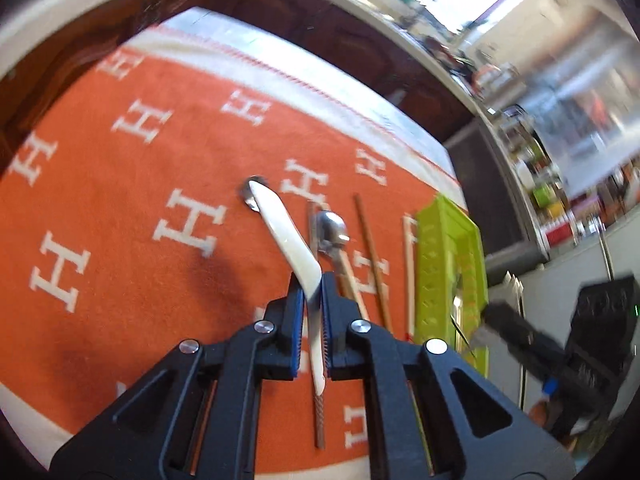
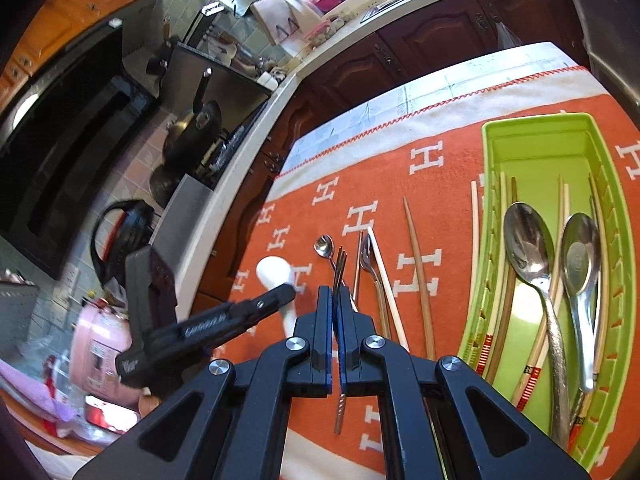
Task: Organize utensils
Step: 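Carry the fork and ceramic spoon into the green tray and open both tools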
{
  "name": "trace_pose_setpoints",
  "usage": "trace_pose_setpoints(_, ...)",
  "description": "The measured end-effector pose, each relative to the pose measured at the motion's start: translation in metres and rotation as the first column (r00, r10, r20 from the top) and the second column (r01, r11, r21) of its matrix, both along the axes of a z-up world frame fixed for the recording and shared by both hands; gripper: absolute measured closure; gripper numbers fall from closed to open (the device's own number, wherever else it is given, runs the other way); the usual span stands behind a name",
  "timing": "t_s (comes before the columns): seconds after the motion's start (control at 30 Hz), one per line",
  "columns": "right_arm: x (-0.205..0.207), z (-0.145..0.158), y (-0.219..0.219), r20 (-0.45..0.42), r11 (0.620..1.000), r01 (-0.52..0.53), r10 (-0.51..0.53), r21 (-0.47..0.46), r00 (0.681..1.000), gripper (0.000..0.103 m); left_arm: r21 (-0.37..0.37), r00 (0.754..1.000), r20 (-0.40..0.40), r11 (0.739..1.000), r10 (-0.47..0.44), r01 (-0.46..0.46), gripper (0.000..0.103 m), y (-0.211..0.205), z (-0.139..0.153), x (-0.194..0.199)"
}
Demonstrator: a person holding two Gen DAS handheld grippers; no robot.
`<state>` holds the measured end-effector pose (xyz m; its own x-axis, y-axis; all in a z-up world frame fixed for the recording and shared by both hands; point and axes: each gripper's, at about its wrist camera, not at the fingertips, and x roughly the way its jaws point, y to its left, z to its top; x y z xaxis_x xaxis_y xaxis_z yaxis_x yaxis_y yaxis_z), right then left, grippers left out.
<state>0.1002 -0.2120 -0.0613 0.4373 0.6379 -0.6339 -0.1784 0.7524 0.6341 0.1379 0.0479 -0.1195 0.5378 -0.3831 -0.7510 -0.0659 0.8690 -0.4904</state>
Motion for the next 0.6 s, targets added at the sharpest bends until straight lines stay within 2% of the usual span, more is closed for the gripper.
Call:
trace_pose_setpoints(0.13, -0.007, 0.017, -0.019, 0.010, 0.998, 0.021, -0.021, 0.065, 1.000, 0.101, 0.047, 0.995, 0.050, 0.995, -0.090, 0.087, 0.097, -0.021, 0.028, -0.014)
trace_pose_setpoints(0.3, -0.023, 0.047, -0.047, 0.047, 0.992, 0.059, -0.064, 0.115, 0.997, 0.101, 0.080, 0.974, 0.106, 0.978, -0.202, 0.194, 0.097, -0.048, 0.055, -0.037)
trace_pose_setpoints(0.47, -0.036, 0.073, -0.077, 0.054, 0.989, 0.126, -0.131, 0.083, 0.990, 0.101, 0.109, 0.932, 0.127, 0.939, -0.340, 0.328, 0.097, -0.097, 0.071, -0.049)
trace_pose_setpoints(0.6, -0.041, 0.077, -0.106, 0.032, 0.981, 0.191, -0.192, 0.026, 0.981, 0.101, 0.145, 0.890, 0.105, 0.892, -0.444, 0.428, 0.097, -0.145, 0.071, -0.051)
